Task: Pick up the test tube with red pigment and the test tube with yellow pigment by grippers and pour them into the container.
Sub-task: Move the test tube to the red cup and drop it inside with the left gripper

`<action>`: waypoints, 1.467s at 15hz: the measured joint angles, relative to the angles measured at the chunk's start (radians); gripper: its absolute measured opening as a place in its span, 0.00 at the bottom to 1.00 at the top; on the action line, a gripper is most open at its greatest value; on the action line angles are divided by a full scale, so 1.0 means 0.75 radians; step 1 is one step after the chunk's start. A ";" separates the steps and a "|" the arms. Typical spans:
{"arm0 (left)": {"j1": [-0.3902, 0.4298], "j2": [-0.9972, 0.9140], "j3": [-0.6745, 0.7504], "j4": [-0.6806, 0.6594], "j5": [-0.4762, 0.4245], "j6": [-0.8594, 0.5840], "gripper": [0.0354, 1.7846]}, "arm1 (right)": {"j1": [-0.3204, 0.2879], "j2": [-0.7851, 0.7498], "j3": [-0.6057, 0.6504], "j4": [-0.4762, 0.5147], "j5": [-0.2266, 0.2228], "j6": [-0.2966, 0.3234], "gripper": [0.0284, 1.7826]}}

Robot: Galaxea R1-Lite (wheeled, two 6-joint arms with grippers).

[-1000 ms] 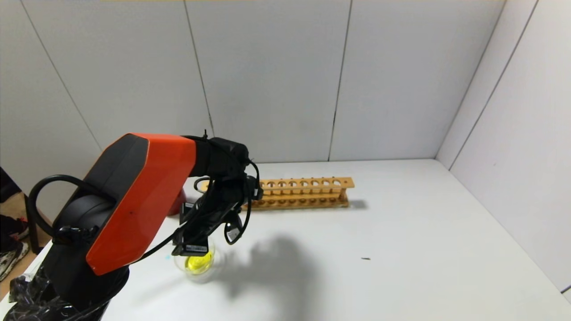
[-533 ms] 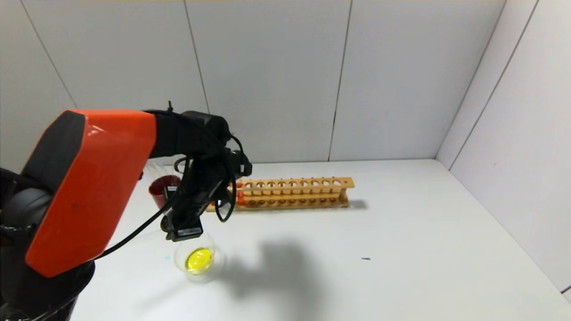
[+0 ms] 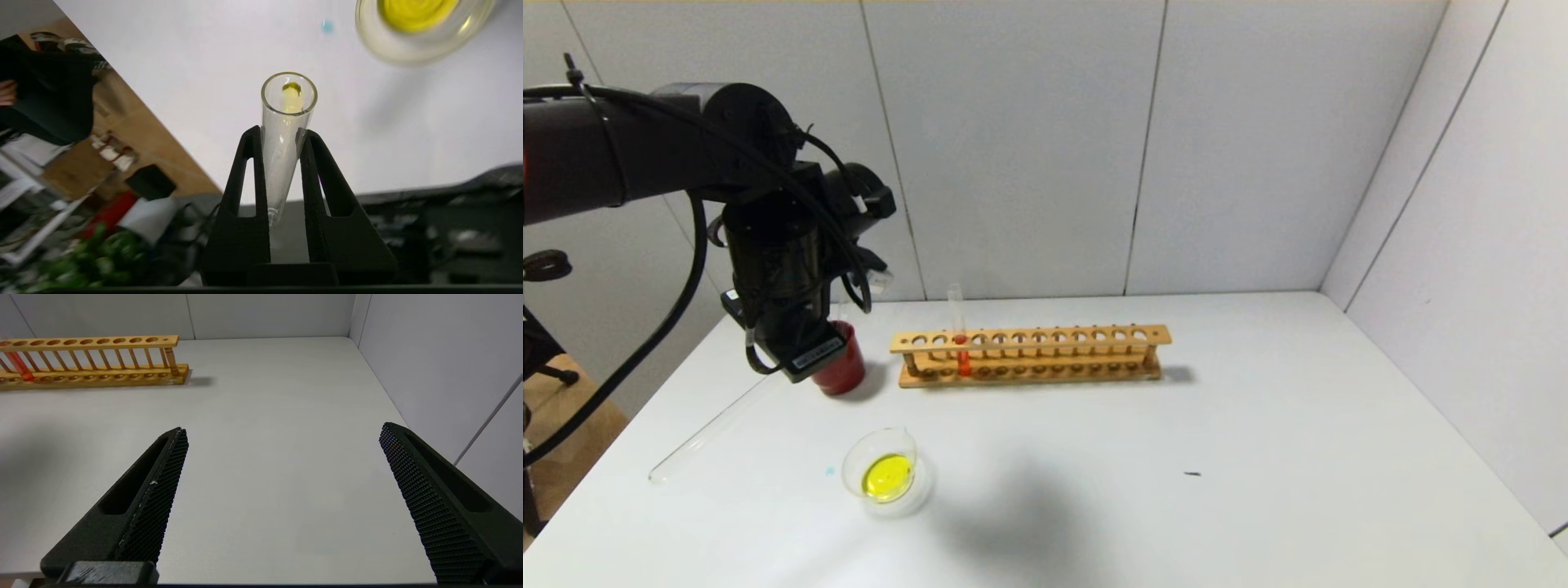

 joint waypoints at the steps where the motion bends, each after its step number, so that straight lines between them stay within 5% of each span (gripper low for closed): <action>1: 0.008 -0.018 0.000 -0.049 -0.007 -0.033 0.15 | 0.000 0.000 0.000 0.000 0.001 0.000 0.96; 4: 0.029 -0.056 0.018 -0.190 -0.016 -0.081 0.15 | 0.000 0.000 0.000 0.000 0.001 0.000 0.96; 9: 0.095 -0.137 0.249 -0.706 -0.081 -0.184 0.15 | 0.000 0.000 0.000 0.000 0.001 0.000 0.96; 22: 0.331 -0.175 0.332 -1.252 -0.151 -0.576 0.15 | 0.000 0.000 0.000 0.000 0.001 0.000 0.96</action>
